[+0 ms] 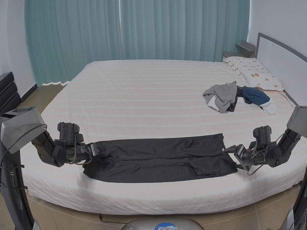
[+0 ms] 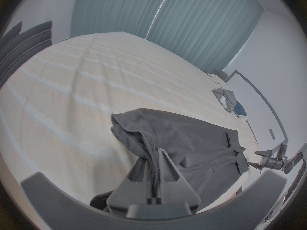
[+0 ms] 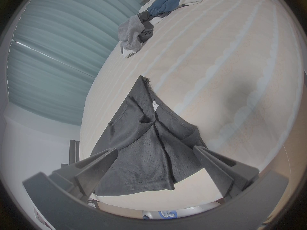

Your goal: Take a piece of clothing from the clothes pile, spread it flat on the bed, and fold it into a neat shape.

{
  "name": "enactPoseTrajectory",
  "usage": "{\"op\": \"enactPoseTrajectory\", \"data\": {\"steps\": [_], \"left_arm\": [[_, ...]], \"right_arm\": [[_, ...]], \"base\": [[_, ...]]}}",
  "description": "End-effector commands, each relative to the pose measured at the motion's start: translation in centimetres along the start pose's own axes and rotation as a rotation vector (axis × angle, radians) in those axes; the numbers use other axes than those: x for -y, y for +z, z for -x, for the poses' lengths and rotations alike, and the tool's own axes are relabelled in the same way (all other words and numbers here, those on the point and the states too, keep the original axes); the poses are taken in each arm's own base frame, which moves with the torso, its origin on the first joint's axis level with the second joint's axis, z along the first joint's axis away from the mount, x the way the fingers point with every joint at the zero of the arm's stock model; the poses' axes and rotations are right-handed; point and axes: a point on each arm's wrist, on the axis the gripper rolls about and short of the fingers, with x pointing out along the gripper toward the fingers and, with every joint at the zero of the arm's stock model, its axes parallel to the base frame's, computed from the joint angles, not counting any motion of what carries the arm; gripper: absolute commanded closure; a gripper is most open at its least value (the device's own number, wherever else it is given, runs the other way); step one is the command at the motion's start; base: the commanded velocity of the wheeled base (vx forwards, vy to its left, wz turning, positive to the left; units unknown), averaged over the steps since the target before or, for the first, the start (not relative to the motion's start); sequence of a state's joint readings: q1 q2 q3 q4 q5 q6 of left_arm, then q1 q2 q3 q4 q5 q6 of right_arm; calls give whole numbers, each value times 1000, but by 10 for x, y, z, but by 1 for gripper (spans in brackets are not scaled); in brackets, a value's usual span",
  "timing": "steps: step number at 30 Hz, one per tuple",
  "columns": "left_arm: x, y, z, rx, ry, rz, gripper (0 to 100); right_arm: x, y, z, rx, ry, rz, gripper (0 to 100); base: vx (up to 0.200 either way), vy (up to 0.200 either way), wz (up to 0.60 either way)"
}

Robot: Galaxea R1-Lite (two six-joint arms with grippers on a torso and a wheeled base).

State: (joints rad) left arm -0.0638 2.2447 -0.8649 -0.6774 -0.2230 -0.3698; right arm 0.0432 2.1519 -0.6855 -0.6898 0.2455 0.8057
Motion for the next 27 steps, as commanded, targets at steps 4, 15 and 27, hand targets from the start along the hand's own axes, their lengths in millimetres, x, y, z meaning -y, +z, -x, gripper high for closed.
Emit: {"op": "enactPoseTrajectory", "data": {"steps": [4,15,27], "left_arm": [[19,6,7,38,-8,-5,100],[78,20,27,-11,-4,28,100],[129,20,24,-101,23,26,100]], "right_arm": [[0,1,0,2,1,0,0],[0,1,1,7,3,0,0],[-2,2,3,2,16,0,0]], "base": [[0,-200,0],[0,-200,0],[0,-200,0]]}}
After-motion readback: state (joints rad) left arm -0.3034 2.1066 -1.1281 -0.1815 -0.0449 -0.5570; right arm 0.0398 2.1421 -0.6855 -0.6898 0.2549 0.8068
